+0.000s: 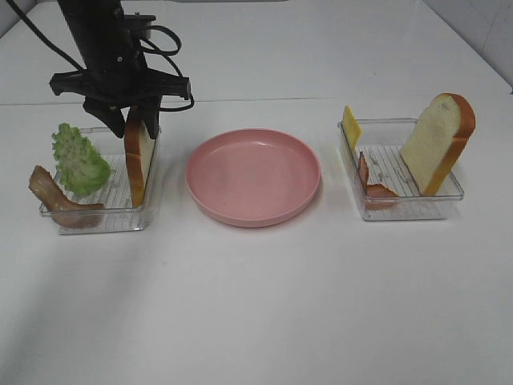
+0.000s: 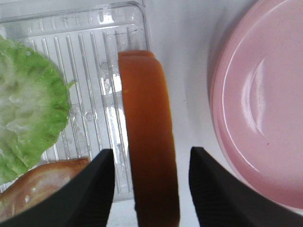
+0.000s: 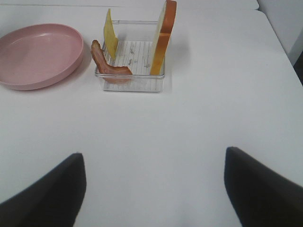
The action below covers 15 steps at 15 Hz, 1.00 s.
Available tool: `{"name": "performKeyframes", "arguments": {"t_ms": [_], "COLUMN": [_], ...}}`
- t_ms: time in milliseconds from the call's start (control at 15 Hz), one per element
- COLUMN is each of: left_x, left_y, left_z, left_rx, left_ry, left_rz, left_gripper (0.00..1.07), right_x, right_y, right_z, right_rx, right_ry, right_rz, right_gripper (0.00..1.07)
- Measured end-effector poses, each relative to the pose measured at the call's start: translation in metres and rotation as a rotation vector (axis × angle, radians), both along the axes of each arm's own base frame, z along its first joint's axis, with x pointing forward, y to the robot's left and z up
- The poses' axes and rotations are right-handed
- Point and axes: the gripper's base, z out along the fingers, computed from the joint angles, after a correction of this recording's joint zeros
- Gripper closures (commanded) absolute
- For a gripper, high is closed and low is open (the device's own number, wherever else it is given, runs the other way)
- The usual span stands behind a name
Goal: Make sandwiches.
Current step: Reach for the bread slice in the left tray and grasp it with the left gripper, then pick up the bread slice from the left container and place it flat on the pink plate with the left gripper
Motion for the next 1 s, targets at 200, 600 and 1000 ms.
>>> {"name": "performKeyframes", "arguments": {"t_ms": [200, 600, 1000], "left_x": [0.0, -0.005, -0.023], "left_y": [0.0, 0.002, 0.001], "left_z": [-0.002, 0.009, 0.087], "left_rx": [0.003, 0.014, -0.103], "left_ry": [0.008, 0.029, -0.086], "left_rz": [0.0, 0.0, -0.057], "left_gripper": [1.02, 1.07, 1.07], "right_x": [0.0, 0.0, 0.0], "right_y": [0.0, 0.0, 0.0], "right_z": [0.0, 0.0, 0.0], "right_rx": [0.0, 0.0, 0.0], "right_ry": [0.0, 0.0, 0.0], "right_rz": [0.0, 0.0, 0.0], "right_gripper": [0.31, 0.31, 0.31]}}
